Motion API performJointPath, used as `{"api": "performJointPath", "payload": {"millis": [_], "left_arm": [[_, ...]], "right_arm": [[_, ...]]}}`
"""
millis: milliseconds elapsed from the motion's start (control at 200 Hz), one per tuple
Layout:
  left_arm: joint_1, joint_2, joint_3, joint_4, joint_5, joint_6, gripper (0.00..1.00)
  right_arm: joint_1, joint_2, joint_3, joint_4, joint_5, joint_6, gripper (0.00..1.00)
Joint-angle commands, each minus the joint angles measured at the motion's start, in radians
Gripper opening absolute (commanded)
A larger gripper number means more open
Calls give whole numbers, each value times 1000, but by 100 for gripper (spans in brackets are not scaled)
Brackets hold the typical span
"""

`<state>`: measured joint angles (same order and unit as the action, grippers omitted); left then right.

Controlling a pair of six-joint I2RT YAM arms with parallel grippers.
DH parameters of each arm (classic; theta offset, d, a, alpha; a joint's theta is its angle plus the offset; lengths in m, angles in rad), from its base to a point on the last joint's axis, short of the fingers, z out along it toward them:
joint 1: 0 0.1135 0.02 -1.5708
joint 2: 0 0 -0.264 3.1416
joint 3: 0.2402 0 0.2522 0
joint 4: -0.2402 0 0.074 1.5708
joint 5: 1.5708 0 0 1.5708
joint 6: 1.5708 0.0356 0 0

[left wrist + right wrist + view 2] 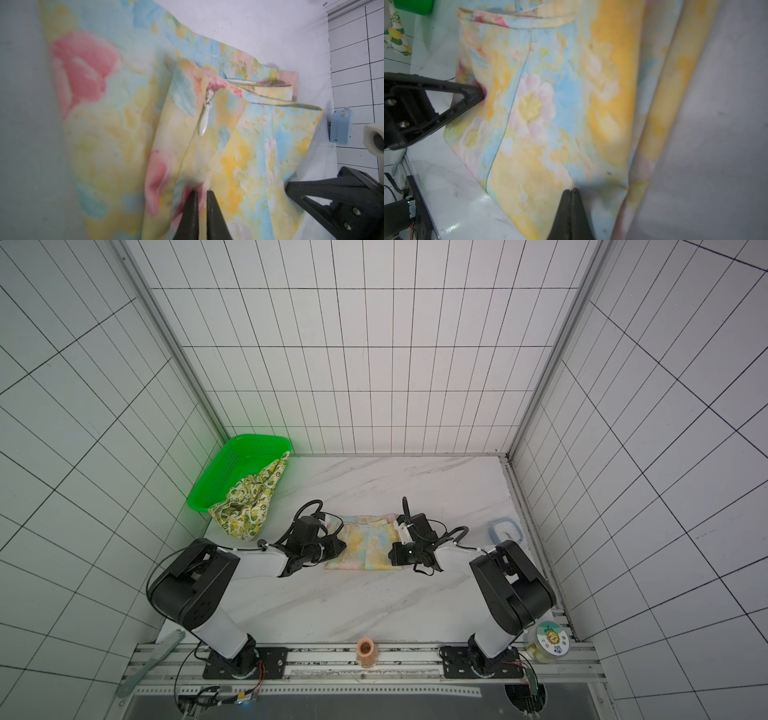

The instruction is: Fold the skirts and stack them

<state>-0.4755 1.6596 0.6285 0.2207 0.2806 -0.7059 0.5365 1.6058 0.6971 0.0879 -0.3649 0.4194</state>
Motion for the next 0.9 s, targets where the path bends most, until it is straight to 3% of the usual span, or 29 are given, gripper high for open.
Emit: {"api": "performJointPath", "payload": {"millis": [0, 45, 120, 190, 240, 610, 894], "left_arm": [[3, -35, 7, -9, -23, 20, 12], [3, -60, -1, -7, -19, 12, 12], [3, -104, -11, 0, -4, 3, 13], [3, -142, -25, 13, 13, -10, 13], [3, -165, -34, 21, 18, -16, 13], [4, -175, -39, 14, 43, -11, 13], [4, -156, -49, 32, 42, -12, 13]], "right_arm": [[-11, -67, -25, -19, -16, 16, 0], [-28, -91, -7, -41, -21, 6, 2], [-63, -113, 29, -90, -25, -23, 27], [-93, -122, 51, -124, -10, -54, 58], [-104, -124, 54, -122, 15, -70, 64], [-127, 41, 93, -26, -16, -75, 63], [-125, 110, 87, 54, -56, -39, 45]]}}
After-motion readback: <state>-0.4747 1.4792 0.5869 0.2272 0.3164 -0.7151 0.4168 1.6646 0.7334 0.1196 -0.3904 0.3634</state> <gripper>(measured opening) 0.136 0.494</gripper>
